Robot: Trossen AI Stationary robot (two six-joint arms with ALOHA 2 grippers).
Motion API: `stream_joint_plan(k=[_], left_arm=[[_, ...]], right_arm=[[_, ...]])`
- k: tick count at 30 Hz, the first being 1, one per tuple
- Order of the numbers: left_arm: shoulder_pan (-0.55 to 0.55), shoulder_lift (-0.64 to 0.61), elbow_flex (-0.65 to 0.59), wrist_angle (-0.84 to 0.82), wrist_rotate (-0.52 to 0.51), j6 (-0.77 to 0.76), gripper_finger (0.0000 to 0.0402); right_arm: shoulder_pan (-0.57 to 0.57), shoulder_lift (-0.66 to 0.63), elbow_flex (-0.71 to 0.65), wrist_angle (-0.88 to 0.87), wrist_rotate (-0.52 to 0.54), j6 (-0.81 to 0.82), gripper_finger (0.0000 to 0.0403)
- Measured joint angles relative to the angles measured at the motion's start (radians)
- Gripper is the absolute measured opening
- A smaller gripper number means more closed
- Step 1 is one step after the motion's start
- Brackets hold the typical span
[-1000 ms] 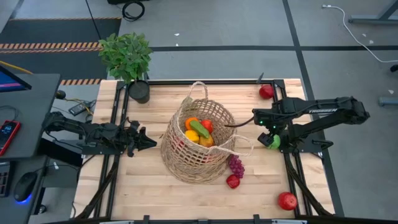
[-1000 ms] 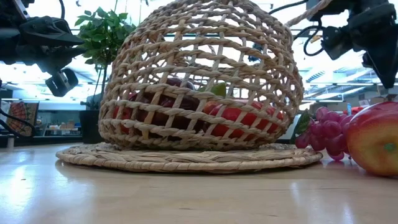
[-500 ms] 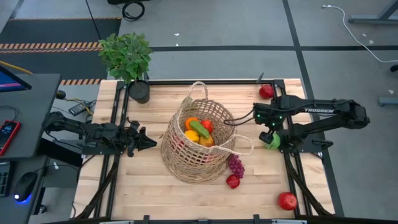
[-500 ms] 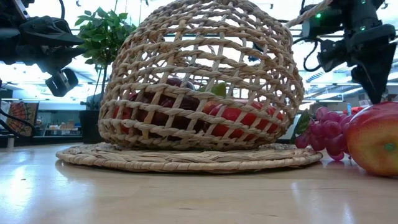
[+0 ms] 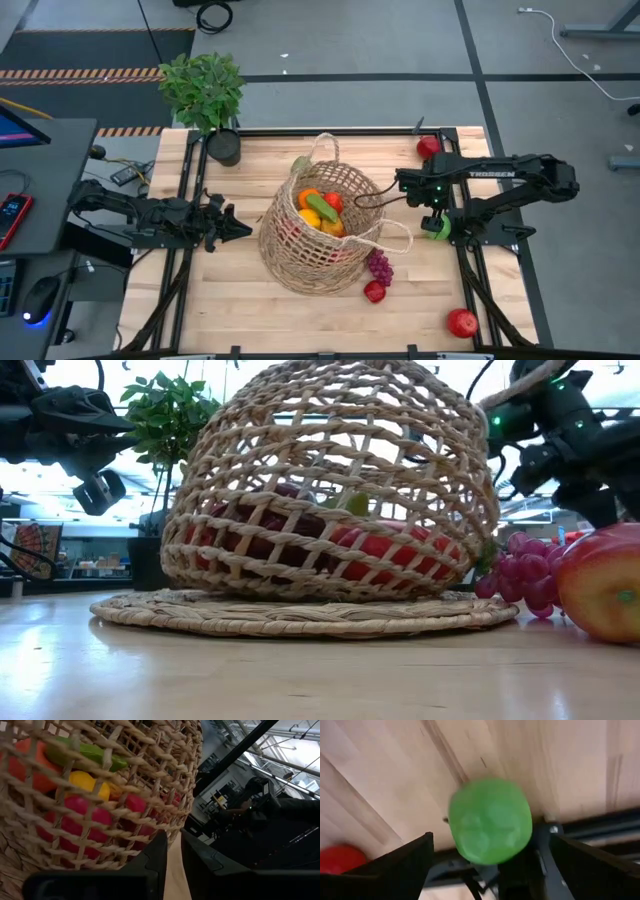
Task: Build produce basket
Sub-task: Put the green apple into the brown basket
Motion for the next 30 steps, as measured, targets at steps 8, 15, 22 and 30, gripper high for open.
stream_joint_plan(k=[8,15,22,30], left_arm=[[0.0,0.0,0.0,0.0,0.0,0.0,0.0058],[0.0,0.0,0.0,0.0,0.0,0.0,0.0063],[0.0,0.0,0.0,0.0,0.0,0.0,0.0058],[0.0,0.0,0.0,0.0,0.0,0.0,0.0063]], right_arm=[[0.006,0.117,0.0,-0.052,-0.014,-0.047,0.04],[0.007,0.212,0.001,-0.017,0.01,-0.065,0.04],[0.007,0.279,0.001,0.011,0.016,-0.088,0.04],[0.007,0.359,0.0,0.045,0.016,-0.103,0.0399]])
